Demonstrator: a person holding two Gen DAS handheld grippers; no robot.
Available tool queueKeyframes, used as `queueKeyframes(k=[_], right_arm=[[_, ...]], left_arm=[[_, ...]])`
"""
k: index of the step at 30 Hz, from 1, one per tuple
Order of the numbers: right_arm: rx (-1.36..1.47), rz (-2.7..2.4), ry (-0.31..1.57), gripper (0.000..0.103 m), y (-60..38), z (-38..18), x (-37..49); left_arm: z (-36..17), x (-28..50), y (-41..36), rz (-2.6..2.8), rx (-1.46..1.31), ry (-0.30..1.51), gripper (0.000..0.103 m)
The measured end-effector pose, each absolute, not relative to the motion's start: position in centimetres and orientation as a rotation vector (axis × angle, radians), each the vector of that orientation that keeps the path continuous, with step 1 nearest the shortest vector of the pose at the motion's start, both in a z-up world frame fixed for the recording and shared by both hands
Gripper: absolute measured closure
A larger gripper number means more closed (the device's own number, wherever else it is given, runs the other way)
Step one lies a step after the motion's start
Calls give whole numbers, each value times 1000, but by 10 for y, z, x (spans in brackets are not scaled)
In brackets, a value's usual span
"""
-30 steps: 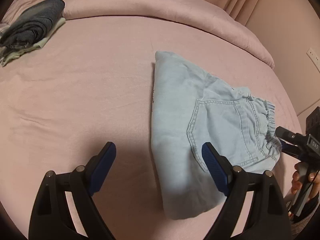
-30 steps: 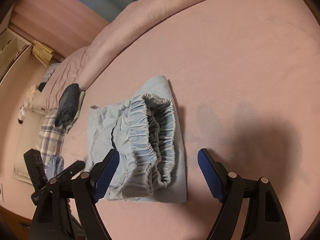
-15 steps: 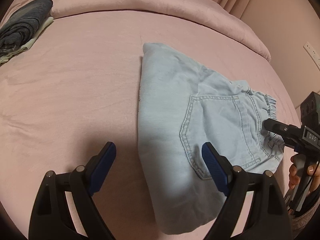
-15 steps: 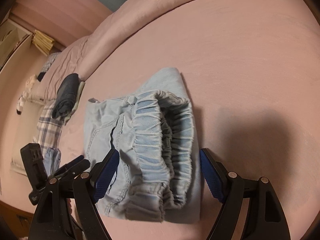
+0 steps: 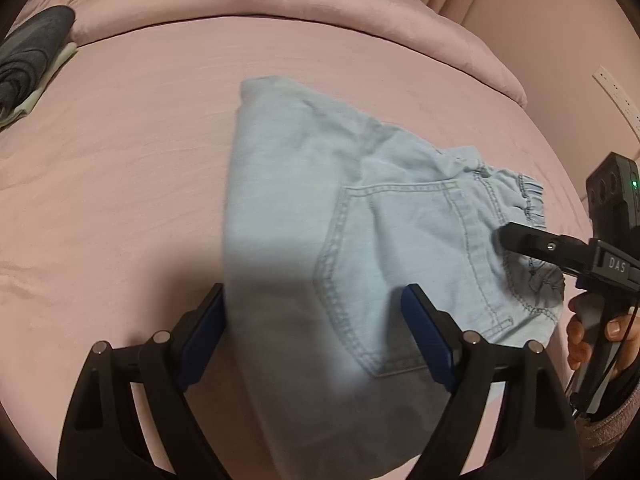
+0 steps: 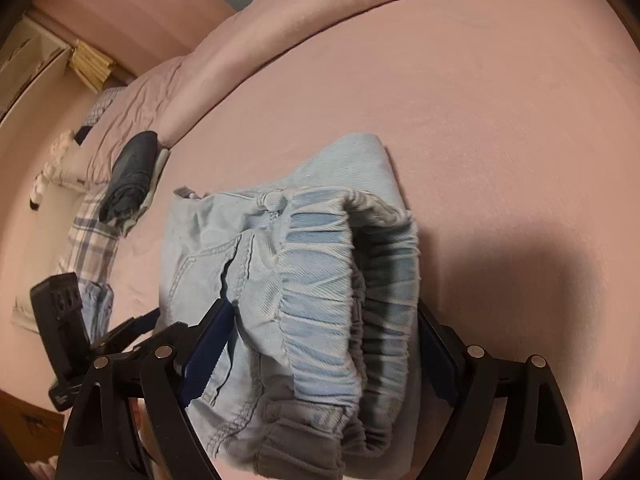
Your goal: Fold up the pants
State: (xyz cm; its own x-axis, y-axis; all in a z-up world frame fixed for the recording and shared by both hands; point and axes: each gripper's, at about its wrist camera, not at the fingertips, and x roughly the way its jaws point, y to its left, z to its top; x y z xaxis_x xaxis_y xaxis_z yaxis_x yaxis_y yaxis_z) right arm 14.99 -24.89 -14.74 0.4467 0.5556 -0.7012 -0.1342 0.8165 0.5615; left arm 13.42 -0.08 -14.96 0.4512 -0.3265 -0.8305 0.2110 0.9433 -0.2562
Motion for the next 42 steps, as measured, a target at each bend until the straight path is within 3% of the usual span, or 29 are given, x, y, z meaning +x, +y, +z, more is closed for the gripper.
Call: queueKeyframes(k=[6,8,14,15,25,32,42], right_arm=[[426,449,1016,15,-245,-148,154],[400,449,1012,14,-241,-147,156],[300,428,999,14,-224,-146,160],[297,426,994,15,-225,-146,159],[260,386,951,41,-224,-137,145],[217,366,890,53,-216,-122,133],[173,369,813,60,-203,-98,117]], left_arm=[[-147,139,-12,-341,-120,1053,19],[-146,141,-14,-353,-116,1050,24],[-146,145,-21,-352,-99,1046,24],[-146,145,-20,-350,-96,1043,29],[-140,139,-18,-303,-67,1016,60],[-129,132,-14,-310,-66,970,79],[-116,124,-16,-328,-75,933,85]])
